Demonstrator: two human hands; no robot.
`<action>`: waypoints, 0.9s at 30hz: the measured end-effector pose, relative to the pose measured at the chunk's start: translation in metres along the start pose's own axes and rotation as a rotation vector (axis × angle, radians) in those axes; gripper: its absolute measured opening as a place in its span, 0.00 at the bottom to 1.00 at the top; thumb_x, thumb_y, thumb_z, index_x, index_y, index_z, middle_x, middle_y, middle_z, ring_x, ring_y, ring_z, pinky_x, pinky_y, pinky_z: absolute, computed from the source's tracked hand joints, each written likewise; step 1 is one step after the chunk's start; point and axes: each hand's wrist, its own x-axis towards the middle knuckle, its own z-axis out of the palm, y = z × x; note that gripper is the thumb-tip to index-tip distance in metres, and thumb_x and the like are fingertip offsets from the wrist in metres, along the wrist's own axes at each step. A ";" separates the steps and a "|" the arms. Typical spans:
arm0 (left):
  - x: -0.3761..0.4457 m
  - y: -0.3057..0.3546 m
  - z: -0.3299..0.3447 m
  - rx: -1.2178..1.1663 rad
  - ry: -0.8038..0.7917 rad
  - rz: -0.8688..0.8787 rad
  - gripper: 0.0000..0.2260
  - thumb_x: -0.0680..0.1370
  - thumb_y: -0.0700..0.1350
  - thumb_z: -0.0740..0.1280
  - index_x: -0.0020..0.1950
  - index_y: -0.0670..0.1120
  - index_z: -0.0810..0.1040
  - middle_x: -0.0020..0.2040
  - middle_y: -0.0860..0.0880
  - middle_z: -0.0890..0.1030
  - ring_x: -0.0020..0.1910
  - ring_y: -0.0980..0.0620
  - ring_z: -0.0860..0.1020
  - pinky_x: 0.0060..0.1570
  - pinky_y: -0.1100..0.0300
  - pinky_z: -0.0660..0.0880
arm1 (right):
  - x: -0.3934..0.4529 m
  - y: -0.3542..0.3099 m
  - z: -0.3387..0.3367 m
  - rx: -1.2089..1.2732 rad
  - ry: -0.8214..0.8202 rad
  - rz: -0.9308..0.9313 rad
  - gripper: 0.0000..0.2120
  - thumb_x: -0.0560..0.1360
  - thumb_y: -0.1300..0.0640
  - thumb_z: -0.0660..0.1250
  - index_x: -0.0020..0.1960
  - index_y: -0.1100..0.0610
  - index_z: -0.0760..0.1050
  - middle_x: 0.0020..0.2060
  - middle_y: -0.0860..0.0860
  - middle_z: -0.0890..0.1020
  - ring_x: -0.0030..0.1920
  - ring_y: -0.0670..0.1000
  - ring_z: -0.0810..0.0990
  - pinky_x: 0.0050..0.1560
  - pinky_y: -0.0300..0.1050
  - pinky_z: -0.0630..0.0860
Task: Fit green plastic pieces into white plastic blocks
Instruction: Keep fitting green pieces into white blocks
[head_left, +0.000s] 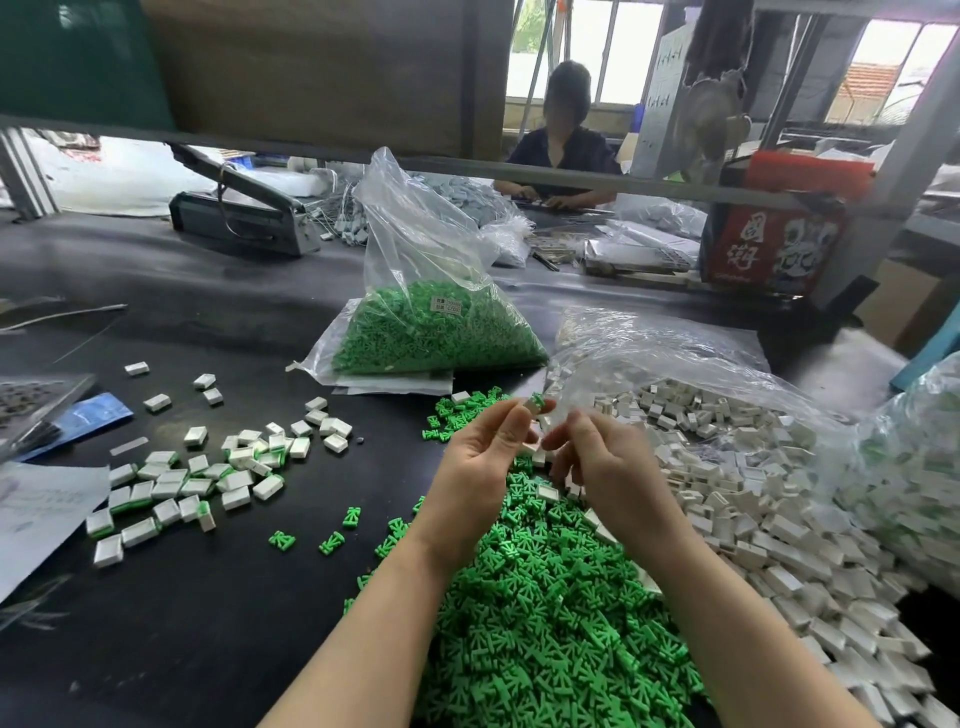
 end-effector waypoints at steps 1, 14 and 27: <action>0.000 0.001 0.000 -0.011 -0.006 -0.004 0.15 0.79 0.51 0.62 0.61 0.46 0.80 0.47 0.59 0.83 0.45 0.67 0.78 0.45 0.76 0.71 | 0.000 -0.002 0.000 0.158 -0.044 0.078 0.21 0.84 0.49 0.54 0.42 0.58 0.80 0.32 0.55 0.82 0.30 0.47 0.74 0.31 0.41 0.69; -0.001 -0.001 0.004 0.026 0.081 0.036 0.12 0.78 0.48 0.67 0.60 0.45 0.80 0.52 0.45 0.83 0.51 0.51 0.82 0.52 0.56 0.79 | -0.002 -0.003 0.004 0.705 -0.221 0.206 0.17 0.74 0.41 0.64 0.41 0.52 0.83 0.35 0.52 0.82 0.33 0.47 0.73 0.33 0.41 0.66; 0.002 0.003 0.003 -0.036 0.183 0.023 0.06 0.78 0.31 0.65 0.51 0.32 0.80 0.35 0.49 0.84 0.34 0.58 0.82 0.34 0.68 0.76 | -0.004 -0.003 0.010 0.517 -0.186 0.177 0.21 0.74 0.41 0.61 0.46 0.58 0.80 0.35 0.51 0.84 0.34 0.46 0.72 0.34 0.41 0.66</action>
